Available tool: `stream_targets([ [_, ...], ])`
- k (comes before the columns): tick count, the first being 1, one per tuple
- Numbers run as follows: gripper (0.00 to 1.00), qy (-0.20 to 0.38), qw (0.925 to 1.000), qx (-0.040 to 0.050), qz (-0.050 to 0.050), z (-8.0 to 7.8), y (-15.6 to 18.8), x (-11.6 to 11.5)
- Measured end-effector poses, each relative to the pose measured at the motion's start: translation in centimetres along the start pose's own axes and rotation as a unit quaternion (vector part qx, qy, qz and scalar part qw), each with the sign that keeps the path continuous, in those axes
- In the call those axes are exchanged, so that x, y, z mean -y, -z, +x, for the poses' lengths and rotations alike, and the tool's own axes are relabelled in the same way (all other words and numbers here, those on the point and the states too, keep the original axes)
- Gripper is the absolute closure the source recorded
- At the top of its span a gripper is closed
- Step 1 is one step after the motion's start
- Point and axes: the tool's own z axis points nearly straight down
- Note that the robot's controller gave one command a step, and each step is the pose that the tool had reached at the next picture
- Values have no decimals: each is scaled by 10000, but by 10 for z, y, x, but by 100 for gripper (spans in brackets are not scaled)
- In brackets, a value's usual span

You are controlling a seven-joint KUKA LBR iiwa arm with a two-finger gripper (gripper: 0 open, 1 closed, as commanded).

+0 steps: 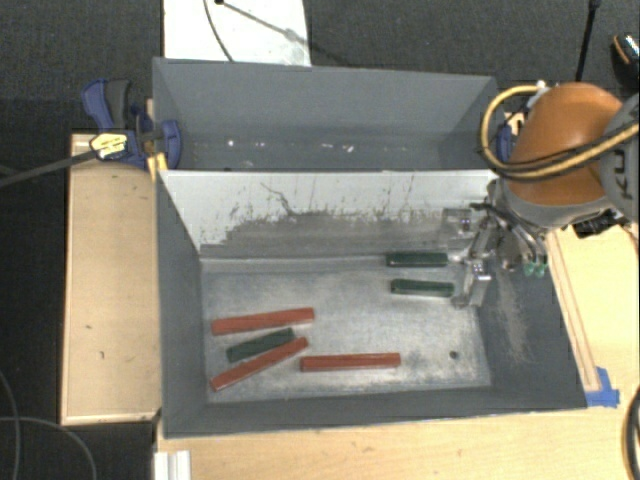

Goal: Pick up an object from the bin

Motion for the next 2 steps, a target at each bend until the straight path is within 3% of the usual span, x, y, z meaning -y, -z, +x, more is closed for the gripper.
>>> stream_targets([
  [1,0,218,9998,-29,-19,22,-91,-51],
  [2,0,1841,9829,16,-3,14,-87,-47],
])
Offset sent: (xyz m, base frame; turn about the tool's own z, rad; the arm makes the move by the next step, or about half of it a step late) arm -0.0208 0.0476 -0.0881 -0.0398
